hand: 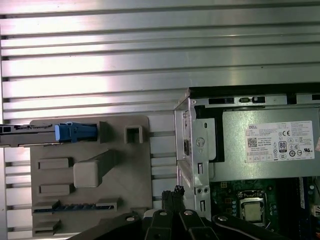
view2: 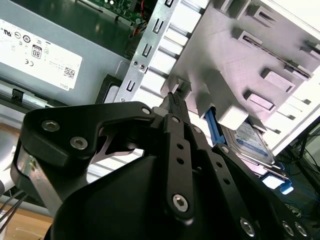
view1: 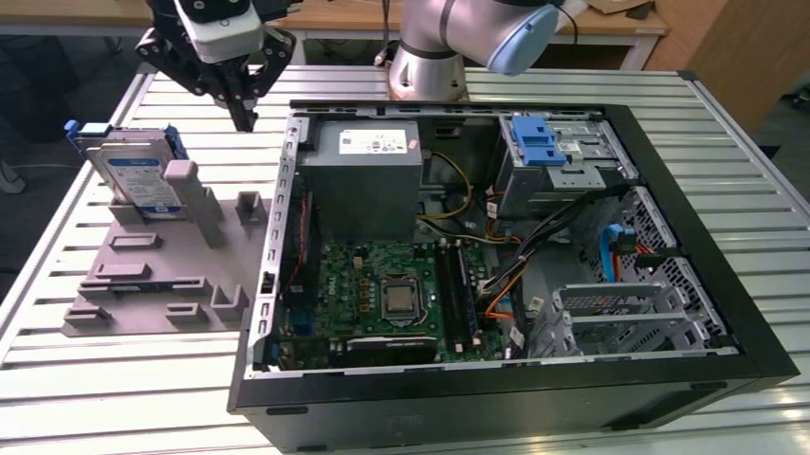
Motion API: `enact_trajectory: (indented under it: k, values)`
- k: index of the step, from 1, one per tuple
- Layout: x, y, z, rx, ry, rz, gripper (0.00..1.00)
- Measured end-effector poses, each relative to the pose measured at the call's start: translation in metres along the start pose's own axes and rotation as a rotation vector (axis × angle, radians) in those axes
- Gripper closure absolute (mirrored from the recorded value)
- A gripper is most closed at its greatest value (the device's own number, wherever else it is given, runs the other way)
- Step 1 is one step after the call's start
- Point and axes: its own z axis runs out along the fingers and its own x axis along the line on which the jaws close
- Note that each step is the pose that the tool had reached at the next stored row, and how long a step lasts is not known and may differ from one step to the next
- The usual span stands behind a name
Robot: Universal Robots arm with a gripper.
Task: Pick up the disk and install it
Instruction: 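Reach for the disk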
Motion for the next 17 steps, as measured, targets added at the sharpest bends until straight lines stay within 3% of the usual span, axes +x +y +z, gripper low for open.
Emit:
enact_trajectory:
  k: [12,17]
  values:
    - [0.0153,-0.0003,-0.0001,0.0000,-0.0001,0.000,0.89]
    - [0.0165,-0.0004,-0.0002,0.0000,0.0000,0.000,0.89]
